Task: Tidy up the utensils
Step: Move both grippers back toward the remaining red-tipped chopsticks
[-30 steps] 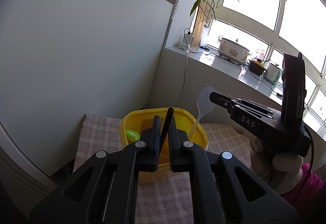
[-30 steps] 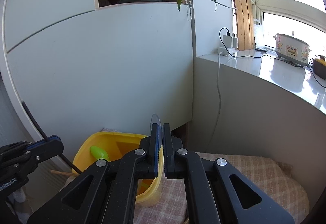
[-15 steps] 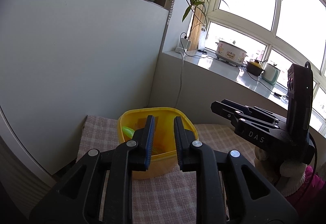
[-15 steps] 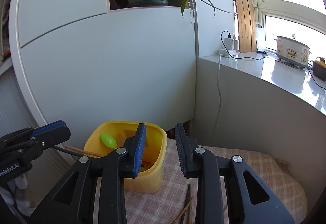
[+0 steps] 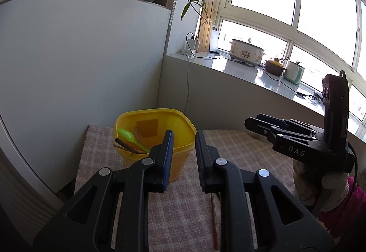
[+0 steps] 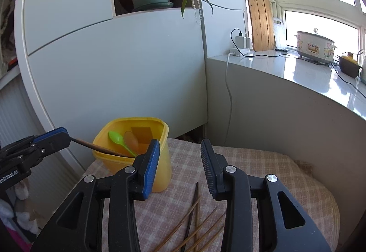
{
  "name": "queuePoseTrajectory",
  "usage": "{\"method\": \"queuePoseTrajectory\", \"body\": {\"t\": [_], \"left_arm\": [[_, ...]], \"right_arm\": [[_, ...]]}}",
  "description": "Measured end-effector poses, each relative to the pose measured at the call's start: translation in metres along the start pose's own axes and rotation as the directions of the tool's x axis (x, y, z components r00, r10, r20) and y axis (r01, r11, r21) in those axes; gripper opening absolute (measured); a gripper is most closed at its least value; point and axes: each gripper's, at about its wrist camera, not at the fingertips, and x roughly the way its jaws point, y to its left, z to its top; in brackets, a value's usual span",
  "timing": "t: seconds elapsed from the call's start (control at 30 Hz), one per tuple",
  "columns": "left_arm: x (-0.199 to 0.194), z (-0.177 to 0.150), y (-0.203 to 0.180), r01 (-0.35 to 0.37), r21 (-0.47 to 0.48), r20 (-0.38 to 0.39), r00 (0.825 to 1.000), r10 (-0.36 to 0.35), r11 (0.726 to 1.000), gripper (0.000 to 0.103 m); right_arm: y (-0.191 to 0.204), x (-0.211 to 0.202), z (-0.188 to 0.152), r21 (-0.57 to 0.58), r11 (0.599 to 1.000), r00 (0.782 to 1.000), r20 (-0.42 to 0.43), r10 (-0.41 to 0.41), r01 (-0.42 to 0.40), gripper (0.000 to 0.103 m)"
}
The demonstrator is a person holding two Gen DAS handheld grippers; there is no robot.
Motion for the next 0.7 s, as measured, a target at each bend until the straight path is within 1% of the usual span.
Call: {"method": "queuePoseTrajectory", "body": {"t": [0.1, 0.2, 0.33, 0.4, 0.5, 0.7], "left_arm": [[0.008, -0.010, -0.013, 0.027, 0.024, -0.040, 0.999, -0.026, 0.999, 0.018], [0.020, -0.022, -0.026, 0.055, 0.046, -0.090, 0.995, -0.050, 0.997, 0.018], [0.039, -0.038, -0.040, 0.093, 0.065, -0.163, 0.983, -0.081, 0.994, 0.018], [0.048, -0.046, -0.045, 0.102, 0.075, -0.195, 0.977, -0.086, 0.992, 0.018], [0.060, -0.056, -0.051, 0.117, 0.079, -0.243, 0.965, -0.095, 0.990, 0.018], [0.085, -0.074, -0.059, 0.138, 0.074, -0.331, 0.937, -0.106, 0.988, 0.018]], "right_arm": [[-0.011, -0.007, -0.012, -0.002, 1.000, 0.999, -0.021, -0.025, 0.025, 0.039], [-0.028, -0.007, -0.026, 0.018, 0.998, 0.996, -0.065, -0.053, 0.055, 0.039], [-0.055, -0.003, -0.047, 0.092, 0.995, 0.989, -0.145, -0.031, 0.045, 0.039], [-0.066, 0.000, -0.057, 0.115, 0.992, 0.983, -0.179, -0.034, 0.055, 0.039], [-0.079, 0.007, -0.070, 0.140, 0.988, 0.971, -0.237, -0.035, 0.070, 0.039], [-0.098, 0.025, -0.094, 0.232, 0.971, 0.936, -0.349, 0.034, 0.051, 0.039]]}}
